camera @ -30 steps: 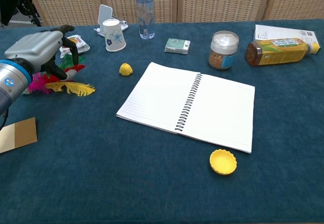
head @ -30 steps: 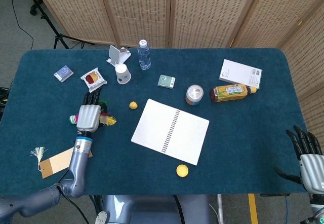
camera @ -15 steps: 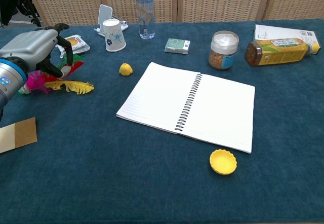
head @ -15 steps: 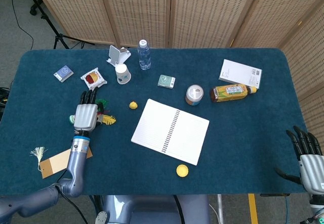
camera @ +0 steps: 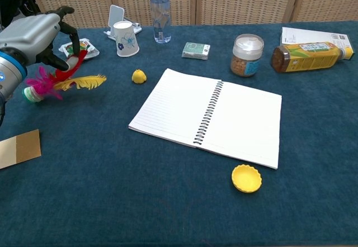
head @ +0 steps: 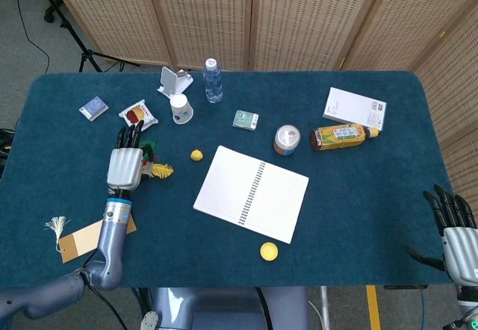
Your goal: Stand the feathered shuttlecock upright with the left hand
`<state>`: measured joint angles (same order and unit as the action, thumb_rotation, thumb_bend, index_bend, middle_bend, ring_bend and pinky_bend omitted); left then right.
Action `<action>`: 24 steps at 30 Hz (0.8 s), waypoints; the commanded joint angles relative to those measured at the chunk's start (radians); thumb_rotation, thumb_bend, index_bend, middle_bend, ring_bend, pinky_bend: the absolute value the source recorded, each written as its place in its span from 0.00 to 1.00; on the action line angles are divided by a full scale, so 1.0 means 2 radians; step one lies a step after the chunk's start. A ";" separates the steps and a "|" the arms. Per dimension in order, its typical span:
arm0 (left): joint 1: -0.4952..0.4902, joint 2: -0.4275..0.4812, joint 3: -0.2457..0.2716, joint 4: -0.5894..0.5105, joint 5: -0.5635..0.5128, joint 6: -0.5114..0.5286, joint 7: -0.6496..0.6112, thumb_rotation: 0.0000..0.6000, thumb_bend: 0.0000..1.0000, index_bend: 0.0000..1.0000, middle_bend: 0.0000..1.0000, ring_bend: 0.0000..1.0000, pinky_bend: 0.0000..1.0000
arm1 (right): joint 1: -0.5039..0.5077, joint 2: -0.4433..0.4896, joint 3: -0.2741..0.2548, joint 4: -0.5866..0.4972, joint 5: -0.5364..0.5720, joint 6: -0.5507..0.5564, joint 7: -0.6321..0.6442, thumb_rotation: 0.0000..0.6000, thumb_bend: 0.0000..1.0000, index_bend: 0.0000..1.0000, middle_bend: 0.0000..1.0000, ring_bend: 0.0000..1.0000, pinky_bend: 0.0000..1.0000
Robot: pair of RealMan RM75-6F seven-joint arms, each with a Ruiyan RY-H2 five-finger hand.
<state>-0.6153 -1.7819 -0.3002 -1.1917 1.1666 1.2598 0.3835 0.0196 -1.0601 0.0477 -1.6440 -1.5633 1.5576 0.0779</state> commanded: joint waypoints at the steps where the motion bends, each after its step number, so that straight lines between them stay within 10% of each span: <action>1: 0.000 0.012 -0.005 -0.019 0.006 0.012 0.004 1.00 0.44 0.69 0.00 0.00 0.00 | 0.000 0.000 0.000 0.000 0.000 0.000 0.000 1.00 0.00 0.00 0.00 0.00 0.00; 15: 0.009 0.050 -0.019 -0.078 0.028 0.055 -0.005 1.00 0.44 0.69 0.00 0.00 0.00 | -0.001 -0.002 -0.001 -0.002 -0.003 0.004 -0.008 1.00 0.00 0.00 0.00 0.00 0.00; 24: 0.040 0.064 0.016 -0.087 0.047 0.077 -0.016 1.00 0.44 0.69 0.00 0.00 0.00 | -0.003 -0.003 0.000 -0.002 -0.003 0.006 -0.011 1.00 0.00 0.00 0.00 0.00 0.00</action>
<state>-0.5511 -1.6597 -0.2838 -1.3651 1.2604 1.4087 0.3571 0.0148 -1.0663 0.0473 -1.6481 -1.5689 1.5691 0.0564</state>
